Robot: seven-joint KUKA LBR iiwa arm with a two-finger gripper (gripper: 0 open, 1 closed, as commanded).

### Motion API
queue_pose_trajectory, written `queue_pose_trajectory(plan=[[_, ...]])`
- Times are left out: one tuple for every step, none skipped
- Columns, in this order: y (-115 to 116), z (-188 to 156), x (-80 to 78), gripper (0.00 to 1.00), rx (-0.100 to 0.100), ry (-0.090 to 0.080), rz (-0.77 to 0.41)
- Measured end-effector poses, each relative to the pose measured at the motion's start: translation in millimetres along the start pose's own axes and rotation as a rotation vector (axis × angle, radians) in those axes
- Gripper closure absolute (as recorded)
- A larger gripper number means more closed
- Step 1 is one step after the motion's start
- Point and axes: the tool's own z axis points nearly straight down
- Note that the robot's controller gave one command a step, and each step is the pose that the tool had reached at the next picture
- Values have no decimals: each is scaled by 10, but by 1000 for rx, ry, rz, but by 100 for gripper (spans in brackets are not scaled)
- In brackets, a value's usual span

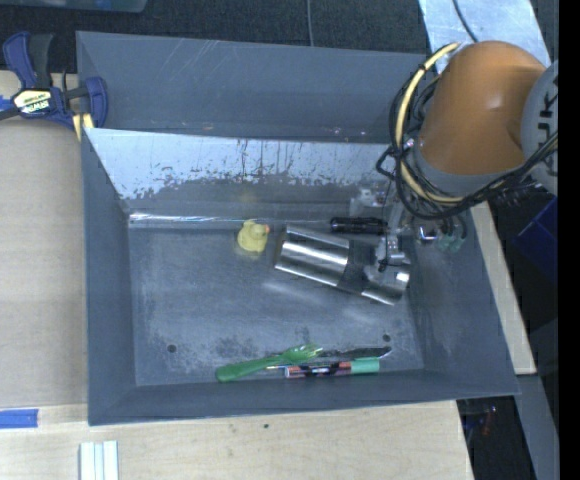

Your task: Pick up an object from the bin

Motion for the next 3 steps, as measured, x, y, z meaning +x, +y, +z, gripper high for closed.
queue_pose_trajectory(plan=[[2, -51, -13, 0, 1, -8, -2], [-290, 541, -37, 0, 2, -12, -199], [44, 800, 37, 0, 0, -10, -178]])
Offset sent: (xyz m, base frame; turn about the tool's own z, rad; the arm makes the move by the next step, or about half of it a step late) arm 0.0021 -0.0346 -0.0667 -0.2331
